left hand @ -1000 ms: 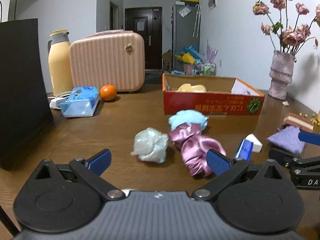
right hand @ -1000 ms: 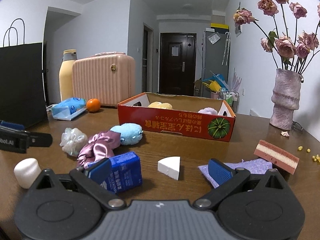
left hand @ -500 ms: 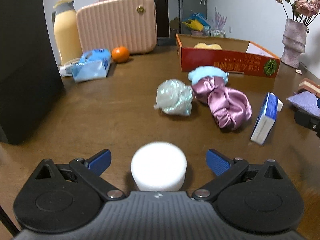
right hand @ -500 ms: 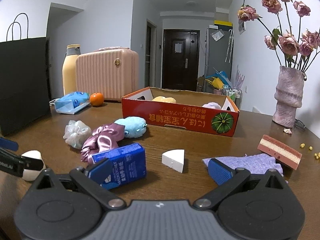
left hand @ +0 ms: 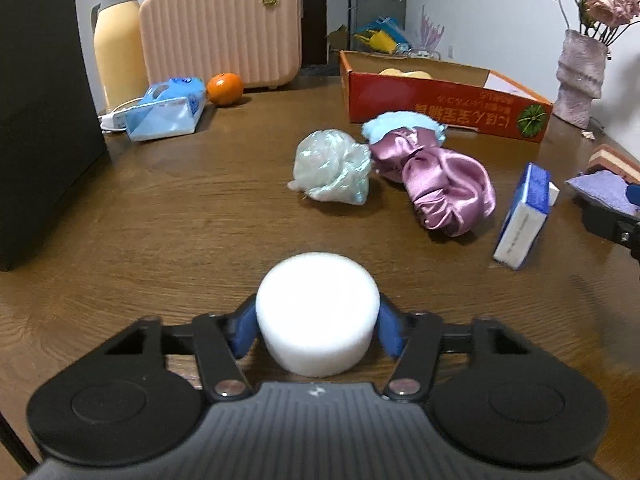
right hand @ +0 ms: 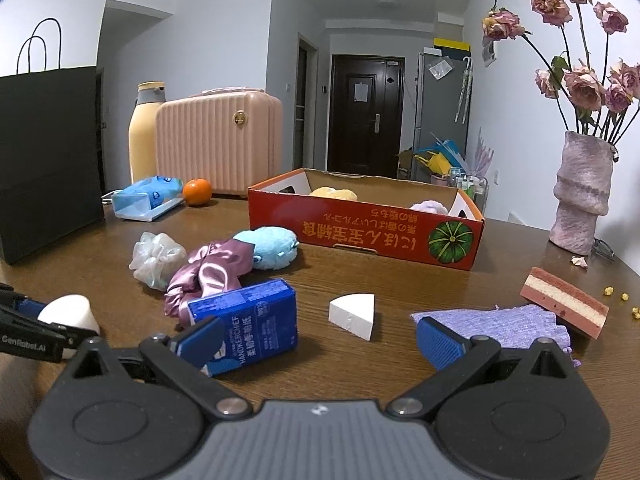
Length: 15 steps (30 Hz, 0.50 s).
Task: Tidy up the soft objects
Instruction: 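Close the left tool on the white foam cylinder and lift it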
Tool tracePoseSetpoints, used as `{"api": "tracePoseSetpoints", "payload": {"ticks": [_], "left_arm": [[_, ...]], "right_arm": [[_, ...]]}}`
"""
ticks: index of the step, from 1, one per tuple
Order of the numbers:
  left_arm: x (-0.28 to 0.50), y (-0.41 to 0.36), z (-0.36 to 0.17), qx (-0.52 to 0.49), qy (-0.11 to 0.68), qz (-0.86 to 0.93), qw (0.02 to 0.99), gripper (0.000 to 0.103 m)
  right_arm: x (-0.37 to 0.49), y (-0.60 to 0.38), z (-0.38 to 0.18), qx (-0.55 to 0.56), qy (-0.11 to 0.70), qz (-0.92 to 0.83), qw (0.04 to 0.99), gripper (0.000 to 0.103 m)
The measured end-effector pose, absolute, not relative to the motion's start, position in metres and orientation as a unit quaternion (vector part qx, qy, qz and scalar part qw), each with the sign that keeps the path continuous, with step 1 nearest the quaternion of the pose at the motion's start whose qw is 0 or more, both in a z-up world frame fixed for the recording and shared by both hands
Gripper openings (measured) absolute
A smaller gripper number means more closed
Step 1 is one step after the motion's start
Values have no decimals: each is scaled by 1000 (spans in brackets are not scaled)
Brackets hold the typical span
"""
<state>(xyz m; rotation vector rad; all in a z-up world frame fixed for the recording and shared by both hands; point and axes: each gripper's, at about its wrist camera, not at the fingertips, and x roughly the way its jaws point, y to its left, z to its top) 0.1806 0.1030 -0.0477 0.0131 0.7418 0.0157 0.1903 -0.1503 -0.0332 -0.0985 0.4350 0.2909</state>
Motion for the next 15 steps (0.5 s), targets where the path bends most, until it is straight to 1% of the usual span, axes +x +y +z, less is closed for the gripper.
{"api": "tracePoseSetpoints", "payload": {"ticks": [7, 15], "left_arm": [[179, 100, -43, 0, 344, 6, 939, 58], [183, 96, -24, -9, 304, 5, 953, 58]], "right_arm": [[191, -149, -34, -50, 216, 145, 964, 103], [191, -149, -35, -51, 217, 144, 964, 103]]}}
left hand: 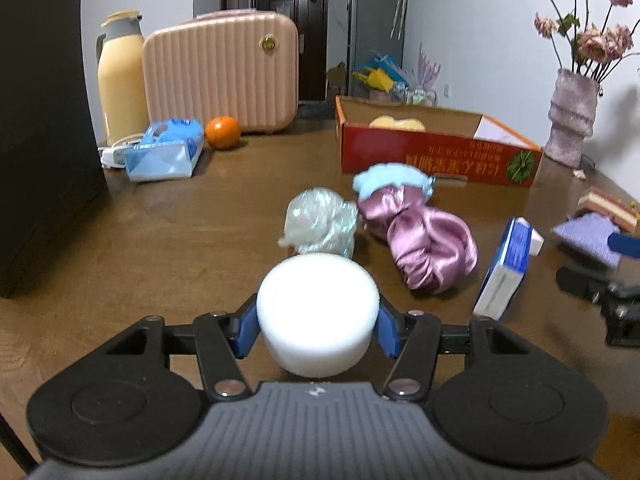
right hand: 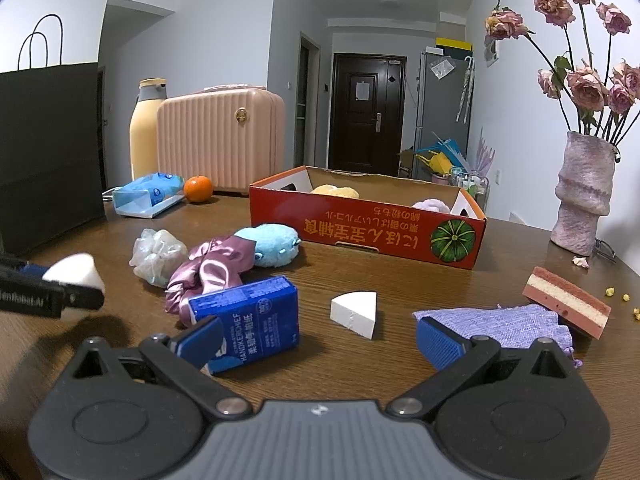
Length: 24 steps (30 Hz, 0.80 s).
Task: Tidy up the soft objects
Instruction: 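Close the left tool on the white foam cylinder and lift it, then grasp the blue milk carton with the right tool while the left tool holds the foam cylinder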
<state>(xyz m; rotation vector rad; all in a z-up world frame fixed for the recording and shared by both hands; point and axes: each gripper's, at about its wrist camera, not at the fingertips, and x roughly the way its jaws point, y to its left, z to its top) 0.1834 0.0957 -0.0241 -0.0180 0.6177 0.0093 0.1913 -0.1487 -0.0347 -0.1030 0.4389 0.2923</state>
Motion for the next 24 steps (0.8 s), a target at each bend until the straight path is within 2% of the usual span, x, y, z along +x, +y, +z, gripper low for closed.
{"api": "tracePoseSetpoints", "payload": {"ticks": [24], "left_arm": [[201, 78, 2, -5, 218, 19, 976, 58]], "right_arm": [[193, -144, -38, -54, 221, 158, 961, 103]]}}
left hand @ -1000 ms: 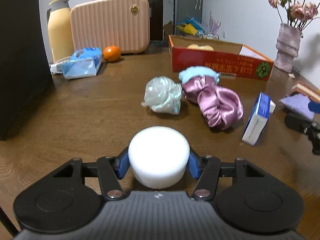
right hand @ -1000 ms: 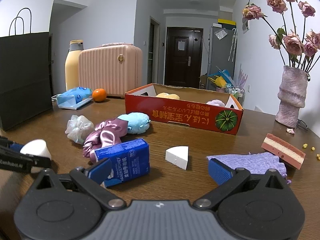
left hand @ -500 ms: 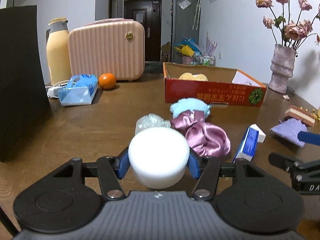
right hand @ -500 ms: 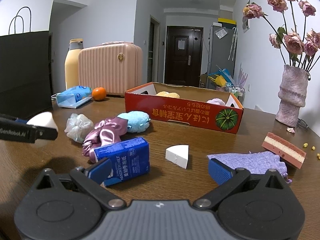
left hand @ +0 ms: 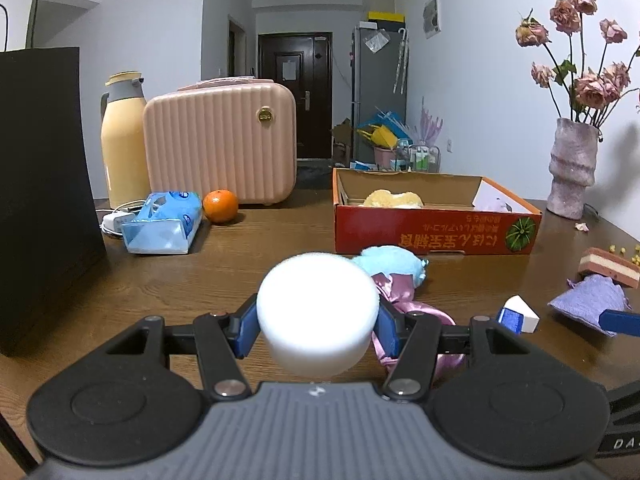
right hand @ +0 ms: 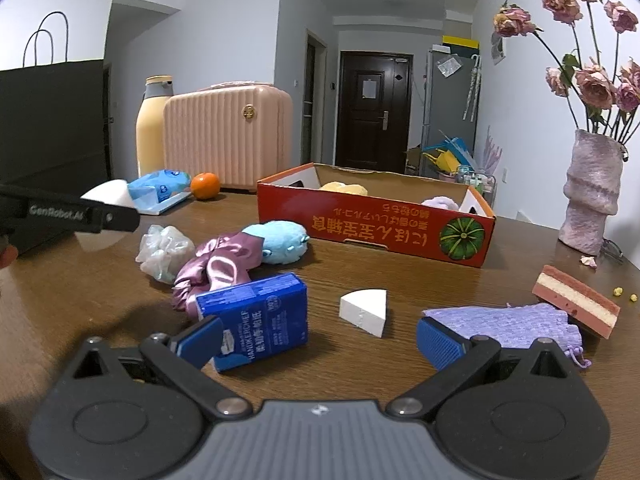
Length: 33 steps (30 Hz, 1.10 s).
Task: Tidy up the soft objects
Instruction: 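Grasp the blue milk carton with the right tool while the left tool holds the foam cylinder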
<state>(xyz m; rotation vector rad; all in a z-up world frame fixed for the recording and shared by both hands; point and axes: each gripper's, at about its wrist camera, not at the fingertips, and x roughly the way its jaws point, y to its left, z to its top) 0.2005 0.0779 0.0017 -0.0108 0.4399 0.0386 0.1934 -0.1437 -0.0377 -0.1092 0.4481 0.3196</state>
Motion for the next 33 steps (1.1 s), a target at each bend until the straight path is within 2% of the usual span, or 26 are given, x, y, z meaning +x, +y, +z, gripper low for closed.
{"api": "tracePoseSetpoints", "payload": {"ticks": [11, 27, 33], "left_arm": [[200, 75, -7, 9, 210, 24, 977, 58], [202, 79, -10, -1, 219, 21, 976, 58], [202, 79, -10, -2, 219, 20, 976, 58]], "right_arm": [[205, -116, -47, -102, 238, 209, 943, 103], [245, -102, -52, -104, 270, 241, 926, 103], [260, -104, -53, -87, 279, 241, 926, 96]]}}
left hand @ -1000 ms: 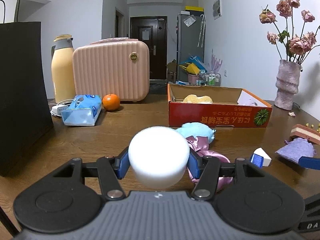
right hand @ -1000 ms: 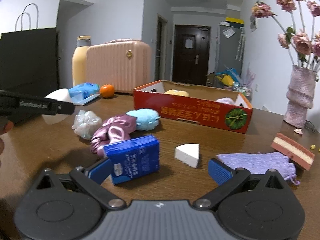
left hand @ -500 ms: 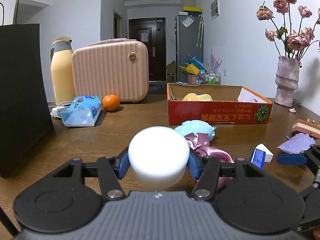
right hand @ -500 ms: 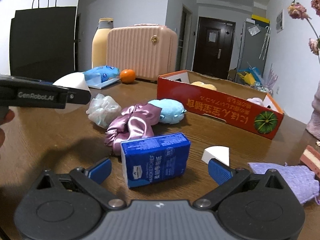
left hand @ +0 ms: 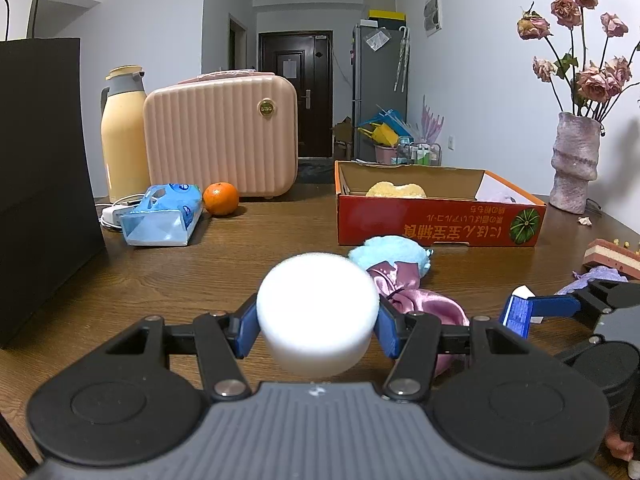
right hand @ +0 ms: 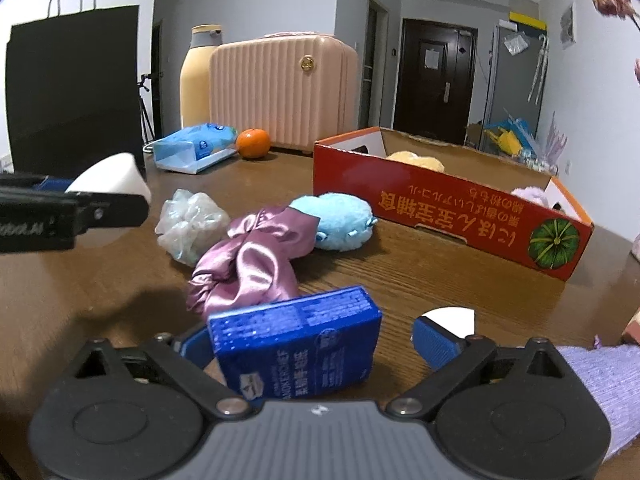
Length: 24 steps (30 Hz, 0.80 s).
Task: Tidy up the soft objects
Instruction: 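Grasp the blue milk carton with the right tool while the left tool holds the foam cylinder, then carry the foam cylinder and milk carton in both tools over the red box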
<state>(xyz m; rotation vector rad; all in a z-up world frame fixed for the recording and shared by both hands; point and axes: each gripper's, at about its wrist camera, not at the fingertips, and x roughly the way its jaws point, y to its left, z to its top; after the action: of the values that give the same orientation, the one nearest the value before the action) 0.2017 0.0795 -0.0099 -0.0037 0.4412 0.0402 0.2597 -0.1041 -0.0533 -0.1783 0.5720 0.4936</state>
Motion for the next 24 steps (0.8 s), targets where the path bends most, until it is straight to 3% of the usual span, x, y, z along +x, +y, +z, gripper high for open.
{"api": "tracePoseSetpoints", "payload": {"ticks": [3, 7, 24], "left_arm": [[202, 79, -11, -2, 220, 18, 975, 59], [202, 79, -11, -2, 220, 18, 975, 58], [200, 80, -10, -3, 215, 24, 976, 59]], "right_arm": [[261, -107, -54, -76, 281, 246, 924, 92], [260, -108, -54, -72, 284, 265, 919, 74], [247, -117, -42, -61, 238, 248, 937, 71]]}}
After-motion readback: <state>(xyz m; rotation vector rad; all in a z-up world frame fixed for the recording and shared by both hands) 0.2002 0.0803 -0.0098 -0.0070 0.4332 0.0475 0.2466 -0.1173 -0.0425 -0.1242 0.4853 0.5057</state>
